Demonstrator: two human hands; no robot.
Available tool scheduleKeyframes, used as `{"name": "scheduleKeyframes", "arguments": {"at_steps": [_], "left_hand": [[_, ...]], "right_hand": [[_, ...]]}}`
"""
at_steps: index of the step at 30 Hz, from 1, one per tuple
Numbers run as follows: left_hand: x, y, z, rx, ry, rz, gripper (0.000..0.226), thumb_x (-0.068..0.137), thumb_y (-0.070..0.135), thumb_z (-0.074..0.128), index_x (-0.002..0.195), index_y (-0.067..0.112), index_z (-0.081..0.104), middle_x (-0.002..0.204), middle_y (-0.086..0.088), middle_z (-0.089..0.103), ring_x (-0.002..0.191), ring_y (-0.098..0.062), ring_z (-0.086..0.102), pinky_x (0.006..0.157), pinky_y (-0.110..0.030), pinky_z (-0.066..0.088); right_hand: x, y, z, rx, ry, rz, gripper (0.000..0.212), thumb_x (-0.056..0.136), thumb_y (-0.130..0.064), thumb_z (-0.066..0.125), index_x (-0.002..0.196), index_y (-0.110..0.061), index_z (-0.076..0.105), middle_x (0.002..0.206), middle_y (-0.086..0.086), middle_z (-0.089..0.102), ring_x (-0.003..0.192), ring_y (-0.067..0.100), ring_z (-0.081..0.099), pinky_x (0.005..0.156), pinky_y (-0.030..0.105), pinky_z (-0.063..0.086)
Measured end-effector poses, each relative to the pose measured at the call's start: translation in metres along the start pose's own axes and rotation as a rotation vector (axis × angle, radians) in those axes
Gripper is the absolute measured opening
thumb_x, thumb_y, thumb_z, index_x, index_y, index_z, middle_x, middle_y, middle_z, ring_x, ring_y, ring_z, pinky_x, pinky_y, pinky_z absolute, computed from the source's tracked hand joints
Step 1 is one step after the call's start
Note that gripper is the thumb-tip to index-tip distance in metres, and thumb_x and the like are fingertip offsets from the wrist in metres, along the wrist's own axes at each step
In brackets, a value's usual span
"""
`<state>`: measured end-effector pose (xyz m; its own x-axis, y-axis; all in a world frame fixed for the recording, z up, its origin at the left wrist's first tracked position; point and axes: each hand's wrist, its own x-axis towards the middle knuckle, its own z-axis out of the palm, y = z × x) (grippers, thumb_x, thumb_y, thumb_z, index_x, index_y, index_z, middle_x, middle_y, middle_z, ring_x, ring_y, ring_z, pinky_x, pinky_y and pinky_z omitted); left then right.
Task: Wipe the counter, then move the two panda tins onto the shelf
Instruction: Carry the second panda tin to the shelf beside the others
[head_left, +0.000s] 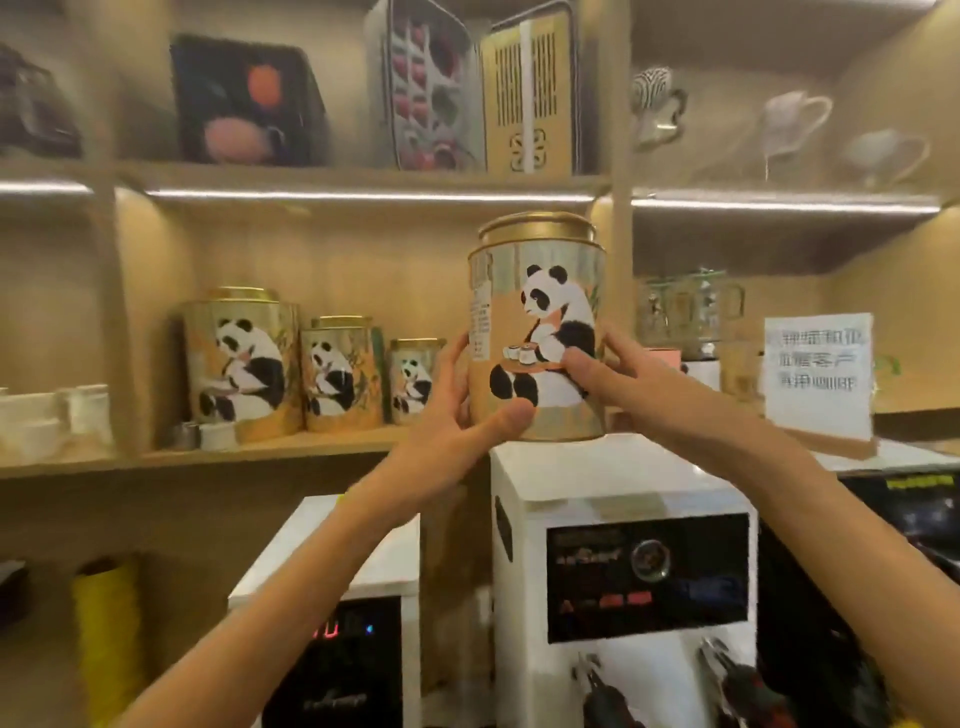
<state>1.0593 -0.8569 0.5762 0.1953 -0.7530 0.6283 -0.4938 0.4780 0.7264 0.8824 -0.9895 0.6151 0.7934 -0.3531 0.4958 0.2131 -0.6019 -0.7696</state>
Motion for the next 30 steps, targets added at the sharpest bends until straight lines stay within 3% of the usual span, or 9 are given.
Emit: {"name": "scheduleKeyframes", "arguments": {"at_steps": [2, 5, 8, 10, 12, 15, 18, 21, 30], "left_hand": [[0.037, -0.005, -0.019, 0.117, 0.003, -0.054, 0.1, 0.066, 0.066, 0.073, 0.141, 0.06, 0.007, 0.141, 0.026, 0.039, 0.091, 0.028, 0.054, 0.076, -0.003, 0.043], [0.083, -0.021, -0.041, 0.256, 0.012, -0.101, 0.102, 0.064, 0.068, 0.07, 0.144, 0.055, 0.008, 0.115, 0.035, 0.044, 0.086, 0.021, 0.058, 0.073, -0.009, 0.041], [0.127, -0.05, -0.057, 0.364, 0.029, -0.15, 0.11, 0.06, 0.068, 0.07, 0.148, 0.048, 0.007, 0.132, 0.008, 0.043, 0.113, -0.01, 0.055, 0.093, -0.028, 0.047], [0.155, -0.077, -0.064, 0.386, 0.042, -0.183, 0.113, 0.062, 0.064, 0.073, 0.15, 0.045, 0.005, 0.143, -0.002, 0.036, 0.125, -0.024, 0.048, 0.105, -0.04, 0.043], [0.18, -0.105, -0.065, 0.369, 0.05, -0.194, 0.104, 0.073, 0.052, 0.078, 0.15, 0.045, 0.008, 0.144, 0.001, 0.037, 0.125, -0.023, 0.049, 0.102, -0.038, 0.046], [0.213, -0.143, -0.064, 0.36, 0.054, -0.194, 0.082, 0.081, 0.039, 0.077, 0.14, 0.052, 0.022, 0.125, 0.012, 0.053, 0.103, -0.004, 0.058, 0.073, -0.016, 0.05], [0.239, -0.18, -0.064, 0.409, 0.101, -0.274, 0.081, 0.079, 0.041, 0.078, 0.144, 0.034, 0.03, 0.11, 0.018, 0.055, 0.101, -0.005, 0.056, 0.086, -0.025, 0.049], [0.257, -0.215, -0.066, 0.418, 0.149, -0.347, 0.08, 0.078, 0.038, 0.079, 0.144, 0.026, 0.035, 0.117, 0.011, 0.057, 0.111, -0.014, 0.056, 0.1, -0.038, 0.048], [0.285, -0.259, -0.074, 0.51, 0.19, -0.585, 0.08, 0.082, 0.028, 0.077, 0.147, 0.016, 0.032, 0.15, -0.012, 0.041, 0.136, -0.032, 0.042, 0.112, -0.052, 0.039]], "right_hand": [[0.043, 0.007, -0.013, -0.023, -0.025, 0.007, 0.083, 0.067, -0.065, 0.065, 0.14, -0.042, 0.035, 0.115, -0.016, 0.068, 0.095, 0.002, 0.07, 0.063, 0.017, 0.058], [0.103, 0.031, -0.027, -0.003, -0.091, 0.031, 0.085, 0.067, -0.062, 0.07, 0.139, -0.047, 0.027, 0.124, -0.014, 0.06, 0.106, 0.011, 0.064, 0.076, 0.024, 0.058], [0.158, 0.064, -0.036, 0.016, -0.18, 0.092, 0.092, 0.074, -0.051, 0.076, 0.141, -0.053, 0.012, 0.122, -0.02, 0.048, 0.104, 0.01, 0.055, 0.065, 0.016, 0.057], [0.192, 0.086, -0.043, 0.023, -0.179, 0.166, 0.102, 0.076, -0.044, 0.079, 0.146, -0.05, 0.004, 0.137, -0.012, 0.043, 0.105, 0.013, 0.054, 0.069, 0.018, 0.056], [0.221, 0.109, -0.053, 0.032, -0.171, 0.226, 0.108, 0.075, -0.037, 0.082, 0.148, -0.048, 0.002, 0.141, -0.004, 0.042, 0.105, 0.014, 0.056, 0.072, 0.021, 0.056], [0.253, 0.141, -0.069, 0.024, -0.188, 0.277, 0.111, 0.073, -0.029, 0.085, 0.149, -0.046, 0.006, 0.132, -0.004, 0.05, 0.113, 0.02, 0.058, 0.074, 0.025, 0.059], [0.281, 0.171, -0.075, 0.011, -0.201, 0.342, 0.101, 0.074, -0.022, 0.085, 0.15, -0.034, 0.019, 0.124, -0.005, 0.057, 0.109, 0.018, 0.059, 0.075, 0.026, 0.06], [0.309, 0.209, -0.074, 0.07, -0.165, 0.399, 0.103, 0.07, -0.017, 0.087, 0.149, -0.032, 0.021, 0.136, 0.003, 0.053, 0.124, 0.028, 0.053, 0.098, 0.041, 0.052], [0.367, 0.285, -0.047, 0.158, -0.208, 0.365, 0.109, 0.069, -0.012, 0.087, 0.151, -0.029, 0.016, 0.129, -0.001, 0.051, 0.125, 0.026, 0.048, 0.111, 0.048, 0.041]]}}
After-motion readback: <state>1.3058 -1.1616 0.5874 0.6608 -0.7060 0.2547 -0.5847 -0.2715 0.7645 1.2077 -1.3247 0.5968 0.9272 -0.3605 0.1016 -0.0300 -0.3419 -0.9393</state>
